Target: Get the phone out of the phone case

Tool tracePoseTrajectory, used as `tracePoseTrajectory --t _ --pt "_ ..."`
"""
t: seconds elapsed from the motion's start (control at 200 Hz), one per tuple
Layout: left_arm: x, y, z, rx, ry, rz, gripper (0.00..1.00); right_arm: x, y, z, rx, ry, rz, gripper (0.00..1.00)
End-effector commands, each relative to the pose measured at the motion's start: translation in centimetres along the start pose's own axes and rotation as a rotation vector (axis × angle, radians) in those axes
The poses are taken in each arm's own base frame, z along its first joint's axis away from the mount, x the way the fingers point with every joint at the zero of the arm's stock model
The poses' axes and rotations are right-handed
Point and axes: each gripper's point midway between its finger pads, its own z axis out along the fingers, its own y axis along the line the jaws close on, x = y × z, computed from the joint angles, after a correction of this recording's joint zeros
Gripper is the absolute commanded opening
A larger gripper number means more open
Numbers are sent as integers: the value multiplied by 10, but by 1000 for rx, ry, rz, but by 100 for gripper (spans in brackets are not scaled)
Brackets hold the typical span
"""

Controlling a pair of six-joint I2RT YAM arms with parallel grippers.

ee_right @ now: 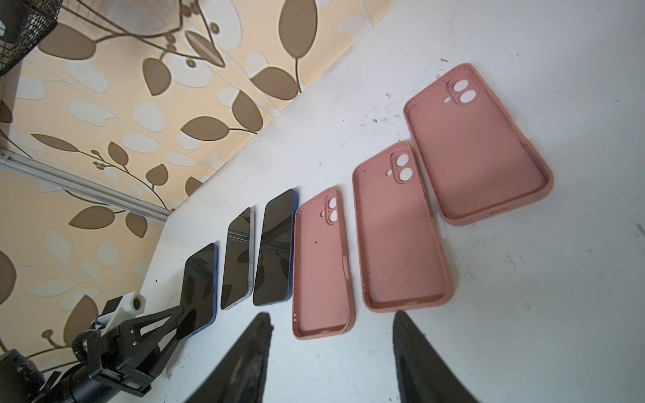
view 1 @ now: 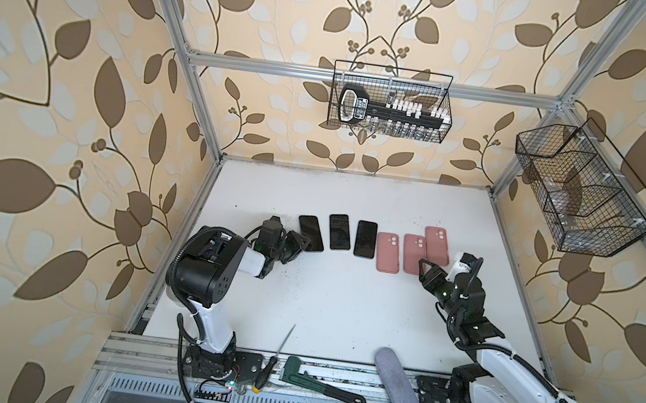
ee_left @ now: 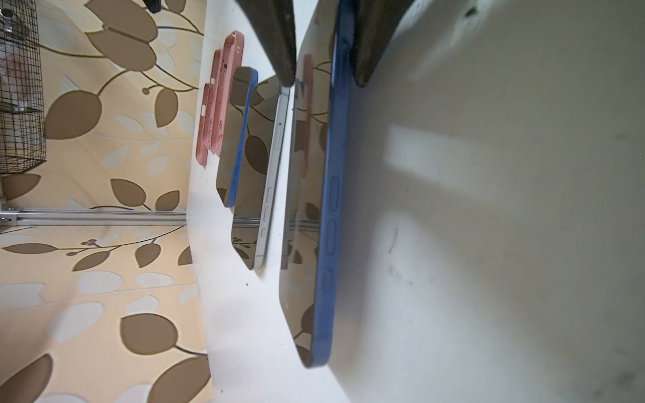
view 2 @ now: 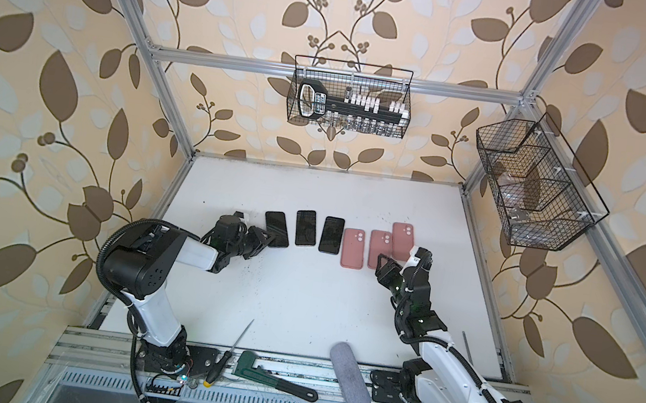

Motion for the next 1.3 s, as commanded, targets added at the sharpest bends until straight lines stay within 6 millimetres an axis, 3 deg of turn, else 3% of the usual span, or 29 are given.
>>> tracePoseTrajectory --t 0.0,0.16,0.37,0.535,0.569,0.689,0.804,0.989,1.199,1.294 --pt "-6 -22 -8 45 -33 52 31 5 -5 -1 -3 4 -6 56" --pt "-6 -23 -13 20 -43 62 32 3 -3 -2 -5 1 -10 56" --pt "-9 -29 -28 -16 -70 82 43 2 -3 -4 0 0 -25 56" --pt "-14 -40 -49 -56 -91 142 73 -3 1 -3 -2 1 -48 56" --pt "-18 -52 -59 -48 -111 168 79 -5 3 -3 -4 1 -58 57" --pt "-25 -70 -86 -102 -130 246 92 -17 14 -3 -11 1 -102 57" --pt "-34 -90 -115 -134 -183 334 98 -30 26 -3 -18 -3 -156 57" --pt "-56 -99 -161 -274 -308 384 99 -57 52 -3 -68 4 -269 60" --pt "-83 -109 -210 -358 -516 455 99 -94 72 -7 -62 -21 -395 77" --pt "-88 -121 -221 -338 -569 545 99 -111 79 -12 -53 -50 -433 92"
